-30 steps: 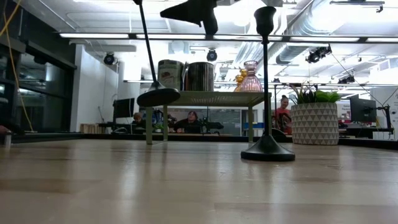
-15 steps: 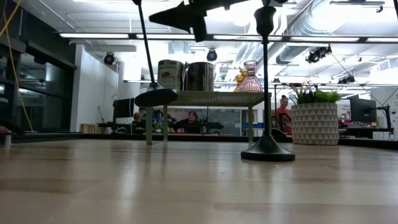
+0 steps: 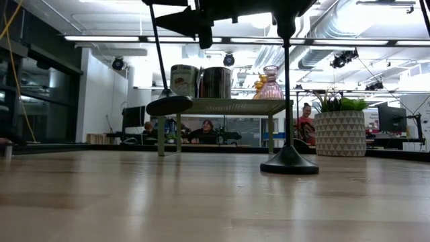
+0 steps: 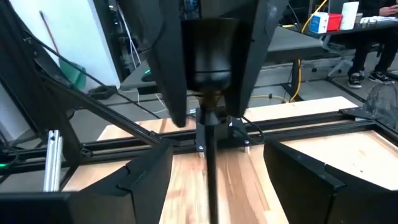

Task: Pick & Place candle stick holders
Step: Put the left black candle holder on the shelf

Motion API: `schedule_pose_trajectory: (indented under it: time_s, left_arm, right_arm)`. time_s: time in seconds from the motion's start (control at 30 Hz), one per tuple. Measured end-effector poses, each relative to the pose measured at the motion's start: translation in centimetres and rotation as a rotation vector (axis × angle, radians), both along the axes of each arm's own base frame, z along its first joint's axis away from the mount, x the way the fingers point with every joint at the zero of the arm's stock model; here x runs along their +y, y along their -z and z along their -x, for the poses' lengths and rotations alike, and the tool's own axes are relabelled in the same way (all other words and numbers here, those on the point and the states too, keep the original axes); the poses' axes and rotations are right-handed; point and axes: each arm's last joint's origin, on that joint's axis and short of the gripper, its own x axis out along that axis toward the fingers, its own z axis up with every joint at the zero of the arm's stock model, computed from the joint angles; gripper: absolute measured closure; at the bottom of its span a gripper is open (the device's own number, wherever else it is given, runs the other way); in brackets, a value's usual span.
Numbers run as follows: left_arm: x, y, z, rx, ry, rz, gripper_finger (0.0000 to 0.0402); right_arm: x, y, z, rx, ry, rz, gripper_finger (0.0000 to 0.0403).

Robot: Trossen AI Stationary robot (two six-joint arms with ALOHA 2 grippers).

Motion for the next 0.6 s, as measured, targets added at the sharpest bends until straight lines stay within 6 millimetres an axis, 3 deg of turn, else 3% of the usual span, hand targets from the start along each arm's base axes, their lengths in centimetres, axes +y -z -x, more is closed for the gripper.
schedule_pose_trajectory:
  time_s: [0.17,0.6]
  left_arm:
    - [0.0,0.0,0.0,0.0,0.0,-0.001,0.0283]
    - [0.01,0.01,0.0,0.0,0.001,-0.002,0.0282]
  right_arm:
    - [0.09,-0.13,-0.01,-0.014,-0.01,-0.001,0.0185]
    - [0.11,-0.33,-0.02,-0.035,-0.015,-0.003,0.0318]
